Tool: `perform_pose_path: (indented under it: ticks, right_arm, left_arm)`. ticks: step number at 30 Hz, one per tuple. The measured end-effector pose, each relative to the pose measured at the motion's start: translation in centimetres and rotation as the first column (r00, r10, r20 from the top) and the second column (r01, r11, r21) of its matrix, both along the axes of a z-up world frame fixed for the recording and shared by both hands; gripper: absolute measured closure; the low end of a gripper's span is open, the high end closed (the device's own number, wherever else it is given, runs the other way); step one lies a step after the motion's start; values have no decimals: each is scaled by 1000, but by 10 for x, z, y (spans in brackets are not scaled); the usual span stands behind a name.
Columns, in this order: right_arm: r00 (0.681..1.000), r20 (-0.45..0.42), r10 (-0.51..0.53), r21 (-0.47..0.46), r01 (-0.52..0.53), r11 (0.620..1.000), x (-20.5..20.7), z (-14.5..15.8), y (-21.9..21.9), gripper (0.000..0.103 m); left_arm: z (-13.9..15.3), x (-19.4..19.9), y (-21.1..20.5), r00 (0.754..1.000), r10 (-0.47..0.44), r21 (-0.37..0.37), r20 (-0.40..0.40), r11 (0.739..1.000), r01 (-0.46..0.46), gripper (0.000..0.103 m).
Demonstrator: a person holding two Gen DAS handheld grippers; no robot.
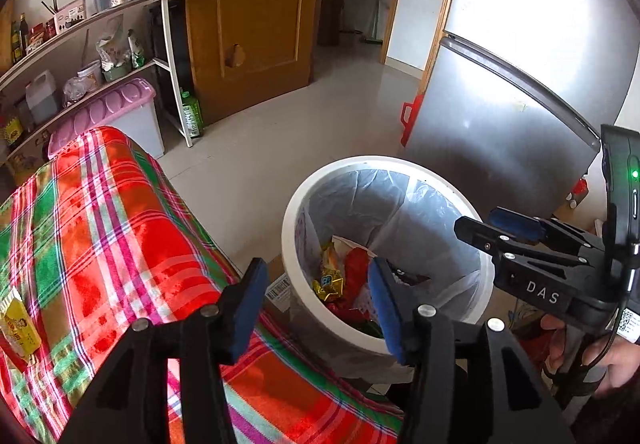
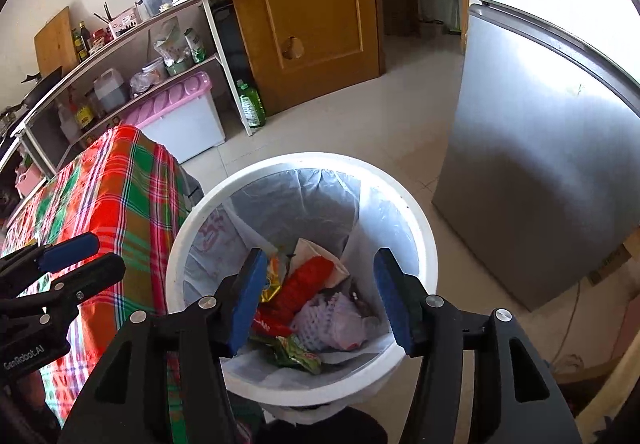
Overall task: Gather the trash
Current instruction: 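Move both tools back from the bin to the bed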
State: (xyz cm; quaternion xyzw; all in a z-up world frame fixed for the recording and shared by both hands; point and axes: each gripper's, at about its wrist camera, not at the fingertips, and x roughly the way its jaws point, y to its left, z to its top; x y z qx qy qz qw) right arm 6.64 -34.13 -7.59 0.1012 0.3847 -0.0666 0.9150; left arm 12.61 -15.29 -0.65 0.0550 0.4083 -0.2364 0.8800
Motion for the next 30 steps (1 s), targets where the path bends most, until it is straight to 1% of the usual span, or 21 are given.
perform_pose_path:
  ticks: [5,7,11,14,23,30]
  right_arm:
    - [999,21,28,-6,-28,1000,-1,8,15,46]
    - [999,33,42,-3,-41,999,-2,11,21,46]
    - [996,60,73,5,-74,997,-1,20,37,46]
    - [992,73,107,1,-108,994,1,26,53,46]
    - [969,104,224,-2,-225,974,14,38,113,46]
    - [939,114,324,-6,-325,946,27,45,166,46]
  left_arm:
    - [8,-3,20,999,31,-11,21,999,-31,48]
    - [12,-5,30,998,58,-16,34,998,-57,48]
    - [21,-10,57,993,100,-40,57,994,-98,45]
    - [26,-14,81,986,149,-51,70,988,-145,44]
    - [27,-21,155,953,293,-41,84,956,-290,44]
    - [28,-31,212,912,397,-41,99,918,-395,43]
